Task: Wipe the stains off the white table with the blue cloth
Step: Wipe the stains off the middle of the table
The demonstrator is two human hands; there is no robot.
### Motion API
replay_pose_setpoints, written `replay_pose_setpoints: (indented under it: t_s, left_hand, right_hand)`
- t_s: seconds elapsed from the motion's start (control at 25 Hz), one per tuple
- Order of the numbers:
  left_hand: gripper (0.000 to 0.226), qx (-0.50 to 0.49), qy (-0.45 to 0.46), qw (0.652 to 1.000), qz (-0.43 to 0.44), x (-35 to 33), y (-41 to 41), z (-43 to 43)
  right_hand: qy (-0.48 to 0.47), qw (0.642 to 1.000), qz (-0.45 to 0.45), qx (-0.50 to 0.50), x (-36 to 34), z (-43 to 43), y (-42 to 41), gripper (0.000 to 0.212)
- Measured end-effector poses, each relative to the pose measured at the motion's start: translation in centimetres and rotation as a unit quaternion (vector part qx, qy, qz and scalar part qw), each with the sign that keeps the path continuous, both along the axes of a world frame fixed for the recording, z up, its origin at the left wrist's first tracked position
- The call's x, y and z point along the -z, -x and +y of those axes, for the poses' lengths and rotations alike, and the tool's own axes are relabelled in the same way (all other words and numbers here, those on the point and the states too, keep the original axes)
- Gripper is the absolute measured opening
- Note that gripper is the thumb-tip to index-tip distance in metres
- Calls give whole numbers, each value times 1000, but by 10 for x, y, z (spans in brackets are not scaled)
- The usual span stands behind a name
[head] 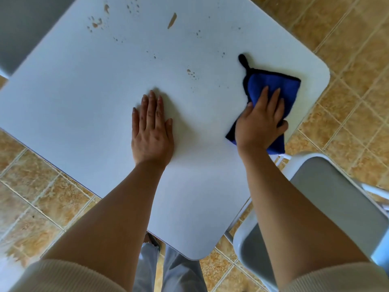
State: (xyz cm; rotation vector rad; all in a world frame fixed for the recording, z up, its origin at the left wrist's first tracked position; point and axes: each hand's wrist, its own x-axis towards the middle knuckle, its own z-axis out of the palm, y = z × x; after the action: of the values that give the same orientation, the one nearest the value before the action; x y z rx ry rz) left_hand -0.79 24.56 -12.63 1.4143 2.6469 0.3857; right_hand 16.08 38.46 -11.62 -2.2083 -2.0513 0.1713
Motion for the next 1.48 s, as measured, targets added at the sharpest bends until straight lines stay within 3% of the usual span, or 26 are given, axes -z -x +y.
replay_pose_setpoints:
  t_s: [0.16, 0.32, 0.44, 0.68, 0.76, 0.92, 1.08, 1.28, 1.4, 1.48]
  left_hand:
    - [55, 1, 0, 1000, 6, -1, 1, -2]
    - [55, 0, 7, 1000, 2, -2, 1, 0]
    - [56, 0, 15, 1000, 3, -2, 1, 1]
    - [55, 1, 23, 1000, 2, 0, 1, -1]
    - [55, 2, 22, 1000, 4, 0, 2, -1]
    - [55, 3, 24, 1000, 8, 0, 2, -2]
    - [55, 4, 9, 1000, 2, 0, 4, -2]
    - [54, 47, -41, 997, -54, -8, 13, -12]
    - [55, 41, -25, 998, -39, -8, 29, -40]
    - [56, 23, -5, 1000, -19, -6, 39, -63]
  right_hand:
    - [-48, 986, 7, -159, 1, -44, 44, 50]
    - [-36, 968, 5, -246, -3, -87, 9, 51]
    - [-40, 975, -35, -218, -2, -83, -35, 49]
    - [-7, 1000, -7, 8, 0, 8, -3, 52]
    - [-11, 1000, 4, 0, 2, 22, 29, 53]
    - [-62, 987, 15, -145, 4, -20, 71, 50]
    - [-59, 971, 5, -232, 3, -70, 41, 49]
    - [-27, 994, -26, -101, 0, -70, -10, 49]
    - [-16, 999, -6, -38, -2, -80, 16, 50]
    - [-19, 998, 5, -51, -2, -102, 43, 49]
